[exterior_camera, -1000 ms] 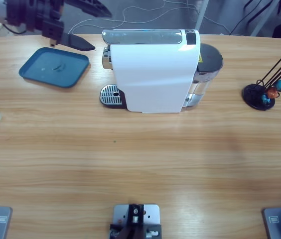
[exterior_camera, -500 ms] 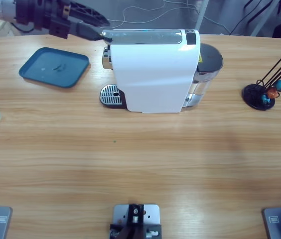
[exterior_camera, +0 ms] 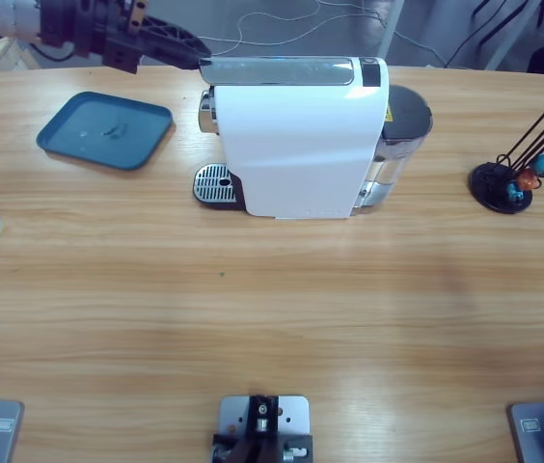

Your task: Pour coffee

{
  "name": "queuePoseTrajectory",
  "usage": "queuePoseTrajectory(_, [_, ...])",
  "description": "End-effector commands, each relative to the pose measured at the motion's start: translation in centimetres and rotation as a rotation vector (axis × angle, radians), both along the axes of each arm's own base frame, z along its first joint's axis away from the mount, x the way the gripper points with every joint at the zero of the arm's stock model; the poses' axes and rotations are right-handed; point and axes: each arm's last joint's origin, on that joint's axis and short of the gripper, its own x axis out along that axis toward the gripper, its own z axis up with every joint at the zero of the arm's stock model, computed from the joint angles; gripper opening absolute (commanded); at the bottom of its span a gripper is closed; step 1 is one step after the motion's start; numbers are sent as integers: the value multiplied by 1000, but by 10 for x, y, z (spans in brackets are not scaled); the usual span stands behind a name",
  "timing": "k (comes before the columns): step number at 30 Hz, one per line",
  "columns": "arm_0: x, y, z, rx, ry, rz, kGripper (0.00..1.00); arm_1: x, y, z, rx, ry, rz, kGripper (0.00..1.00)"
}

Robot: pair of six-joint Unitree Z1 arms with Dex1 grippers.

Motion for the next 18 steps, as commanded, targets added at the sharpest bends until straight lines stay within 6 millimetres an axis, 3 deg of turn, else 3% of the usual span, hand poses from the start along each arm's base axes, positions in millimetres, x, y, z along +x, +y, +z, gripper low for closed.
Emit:
queuePoseTrajectory(1, [-17,-18,22,-41,-56,-44,0,4,1,-4,-39,9,-27,1000])
queuePoseTrajectory(8, [-26,-34,93,-110,-169,-26,0,3,0,-4,-38,6,-48,1000])
queuePoseTrajectory(13, [-47,-34,119,-96,-222,14,0,3,-1,-4,-37,6,-50,996])
queuePoseTrajectory(14, [-55,-35,123,-65,-272,38,44,3,0,-4,-38,5,-52,996])
queuePoseTrajectory(15, [-61,-36,125,-25,-332,32,459,5,0,-3,-44,5,-62,996])
queuePoseTrajectory(16, [-69,-37,126,51,-438,1,775,7,1,-2,-45,4,-89,996])
queuePoseTrajectory(17, [-79,-37,124,155,-546,-30,914,10,2,0,-44,-4,-136,993])
queuePoseTrajectory(18, [-92,-38,121,268,-633,-69,967,13,1,2,-38,-22,-192,966])
